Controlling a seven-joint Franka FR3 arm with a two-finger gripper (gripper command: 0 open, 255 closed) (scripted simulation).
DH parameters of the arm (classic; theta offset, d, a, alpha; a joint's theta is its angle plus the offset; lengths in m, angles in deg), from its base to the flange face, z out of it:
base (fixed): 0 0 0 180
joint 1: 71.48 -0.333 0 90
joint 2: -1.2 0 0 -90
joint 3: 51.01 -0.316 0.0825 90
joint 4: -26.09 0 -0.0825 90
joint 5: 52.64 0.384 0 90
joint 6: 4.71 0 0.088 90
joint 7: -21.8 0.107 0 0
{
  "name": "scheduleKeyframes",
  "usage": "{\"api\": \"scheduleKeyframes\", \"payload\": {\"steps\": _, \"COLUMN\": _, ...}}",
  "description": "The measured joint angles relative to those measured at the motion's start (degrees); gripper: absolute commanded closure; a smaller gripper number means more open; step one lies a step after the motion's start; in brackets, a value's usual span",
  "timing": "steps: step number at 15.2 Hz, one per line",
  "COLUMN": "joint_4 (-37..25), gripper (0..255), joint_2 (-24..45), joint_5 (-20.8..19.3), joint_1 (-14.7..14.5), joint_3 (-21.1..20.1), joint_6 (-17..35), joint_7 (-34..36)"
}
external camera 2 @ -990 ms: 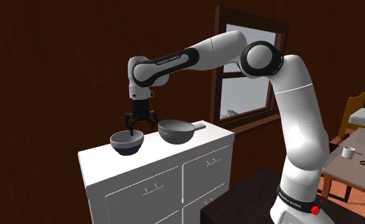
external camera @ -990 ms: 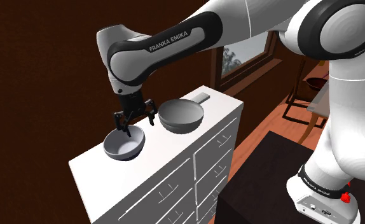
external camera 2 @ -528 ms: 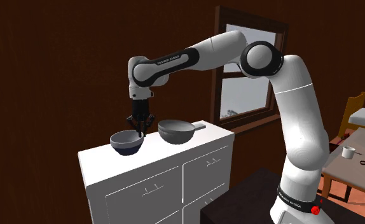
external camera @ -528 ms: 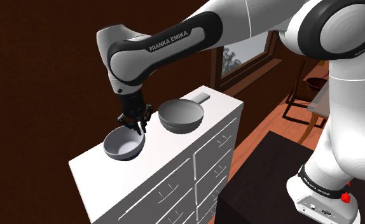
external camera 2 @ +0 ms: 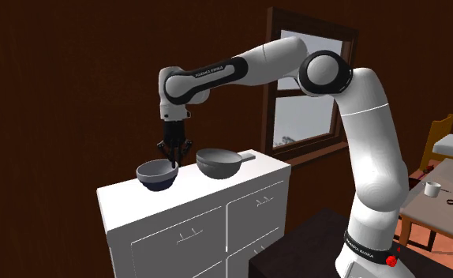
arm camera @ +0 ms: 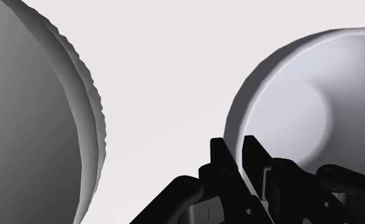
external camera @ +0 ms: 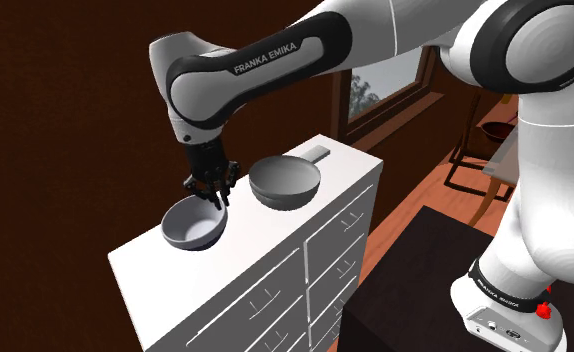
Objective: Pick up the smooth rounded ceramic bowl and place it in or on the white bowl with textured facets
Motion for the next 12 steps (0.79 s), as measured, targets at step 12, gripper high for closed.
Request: {"api": "scheduleKeyframes", "payload": {"steps": 12, "joint_4": -8.6, "gripper": 255, "joint_2": -0.37, "joint_5": 0.1, "joint_1": -0.44, "joint_3": -0.26, "joint_6": -8.89, "joint_7": 0.6}}
